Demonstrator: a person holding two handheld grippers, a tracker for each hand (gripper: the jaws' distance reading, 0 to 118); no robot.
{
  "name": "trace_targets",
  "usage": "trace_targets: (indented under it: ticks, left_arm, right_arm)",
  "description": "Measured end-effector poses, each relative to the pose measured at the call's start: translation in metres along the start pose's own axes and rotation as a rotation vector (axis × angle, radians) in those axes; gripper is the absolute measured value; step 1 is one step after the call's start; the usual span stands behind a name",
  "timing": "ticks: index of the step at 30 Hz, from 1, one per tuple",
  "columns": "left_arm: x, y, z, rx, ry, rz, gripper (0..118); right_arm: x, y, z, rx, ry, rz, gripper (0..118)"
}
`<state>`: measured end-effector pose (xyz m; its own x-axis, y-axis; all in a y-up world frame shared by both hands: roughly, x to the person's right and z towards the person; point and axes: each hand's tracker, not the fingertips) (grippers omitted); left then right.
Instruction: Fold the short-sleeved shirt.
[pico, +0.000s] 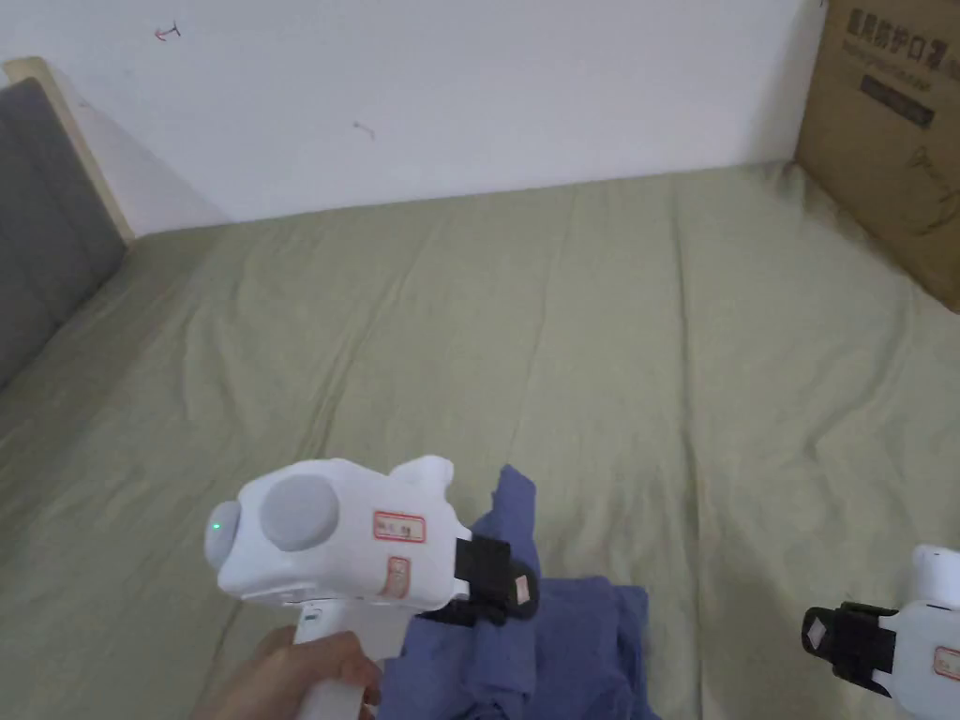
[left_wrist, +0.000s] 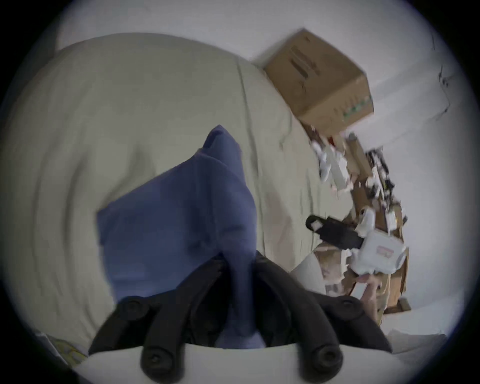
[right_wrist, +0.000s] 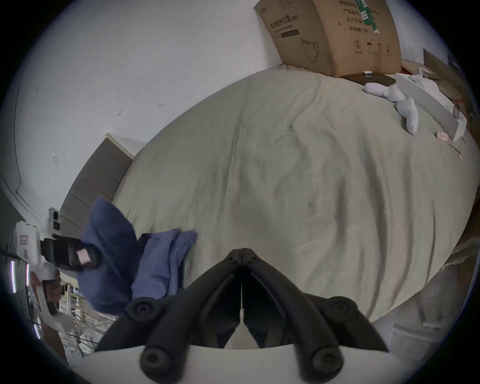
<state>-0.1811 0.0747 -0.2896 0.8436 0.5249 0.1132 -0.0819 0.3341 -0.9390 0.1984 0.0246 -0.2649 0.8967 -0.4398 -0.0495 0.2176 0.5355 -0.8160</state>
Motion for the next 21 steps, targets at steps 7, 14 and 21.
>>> trace_targets:
  ticks: [7, 14, 21]
  left_arm:
    - [0.017, -0.007, -0.036, -0.075, -0.071, -0.021, 98]
    - [-0.031, -0.021, -0.002, 0.052, 0.060, 0.092, 0]
    - [-0.013, -0.035, -0.065, -0.029, -0.100, 0.073, 0]
  right_arm:
    - [0.022, -0.002, 0.010, 0.002, -0.027, -0.042, 0]
    - [0.015, -0.002, 0.005, 0.008, -0.019, -0.016, 0]
    - [0.011, -0.006, -0.004, -0.008, -0.002, -0.023, 0]
